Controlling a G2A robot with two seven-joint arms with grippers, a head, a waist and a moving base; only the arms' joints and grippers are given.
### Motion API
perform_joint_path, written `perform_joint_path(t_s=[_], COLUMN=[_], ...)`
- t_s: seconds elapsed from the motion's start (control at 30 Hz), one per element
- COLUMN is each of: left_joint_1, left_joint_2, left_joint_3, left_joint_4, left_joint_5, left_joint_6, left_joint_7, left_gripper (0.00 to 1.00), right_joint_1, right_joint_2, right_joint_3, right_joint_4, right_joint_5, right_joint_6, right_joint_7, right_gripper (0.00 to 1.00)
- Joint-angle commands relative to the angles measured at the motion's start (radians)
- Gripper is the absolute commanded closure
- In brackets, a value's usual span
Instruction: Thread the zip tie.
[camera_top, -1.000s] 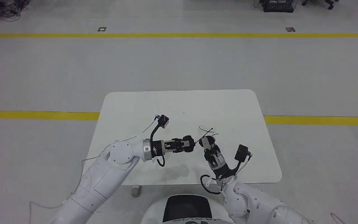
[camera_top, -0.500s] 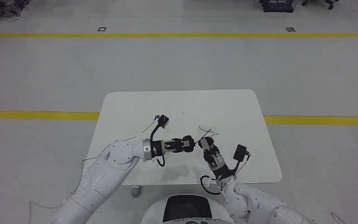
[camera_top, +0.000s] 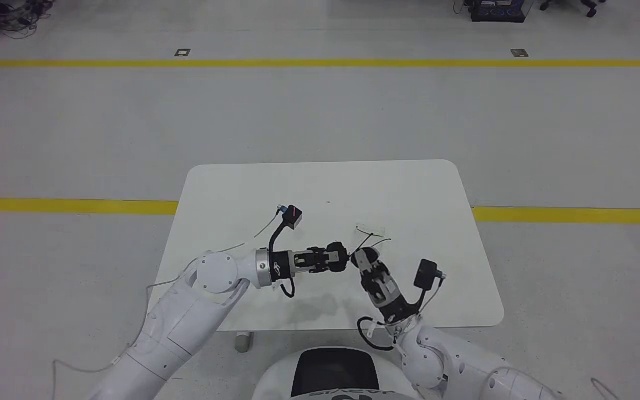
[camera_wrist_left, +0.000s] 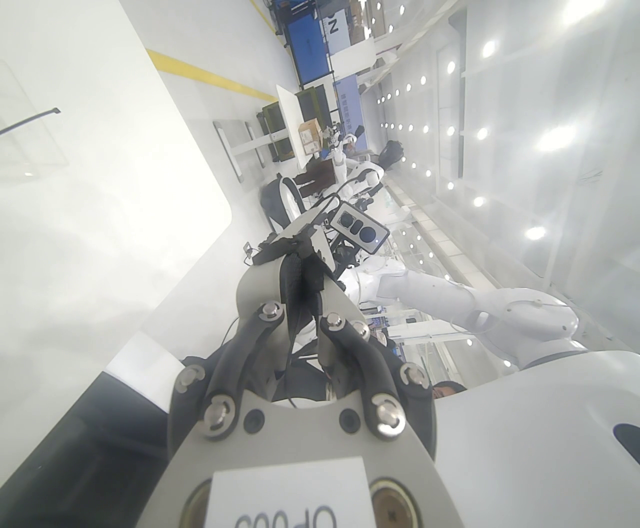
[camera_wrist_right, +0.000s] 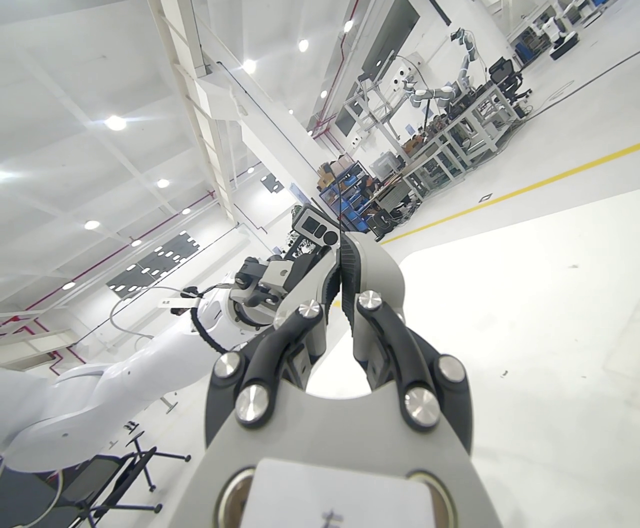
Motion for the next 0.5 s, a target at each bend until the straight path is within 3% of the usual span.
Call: perform_joint_path(t_s=[0.0, 0.37, 0.43, 0.47], left_joint_1=[0.0, 0.0, 0.0, 0.0], left_joint_2=[0.0, 0.0, 0.0, 0.0], left_joint_3=[0.0, 0.0, 0.0, 0.0], left_joint_4=[0.0, 0.0, 0.0, 0.0], left_joint_5=[0.0, 0.0, 0.0, 0.0], left_joint_6=[0.0, 0.0, 0.0, 0.0], left_joint_7=[0.0, 0.0, 0.0, 0.0], left_gripper=[1.0, 1.0, 1.0, 1.0], right_joint_1=[0.002, 0.011, 0.009, 0.008], right_joint_2=[0.001, 0.009, 0.011, 0.013], right_joint_3=[-0.002, -0.014, -0.013, -0.012], right_joint_4=[-0.003, -0.009, -0.011, -0.012], right_joint_5=[-0.004, -0.01, -0.005, -0.003], right_joint_6=[0.0, 0.0, 0.0, 0.0], right_joint_7=[0.0, -0.012, -0.016, -0.019], right_gripper=[1.0, 1.0, 0.63, 0.13])
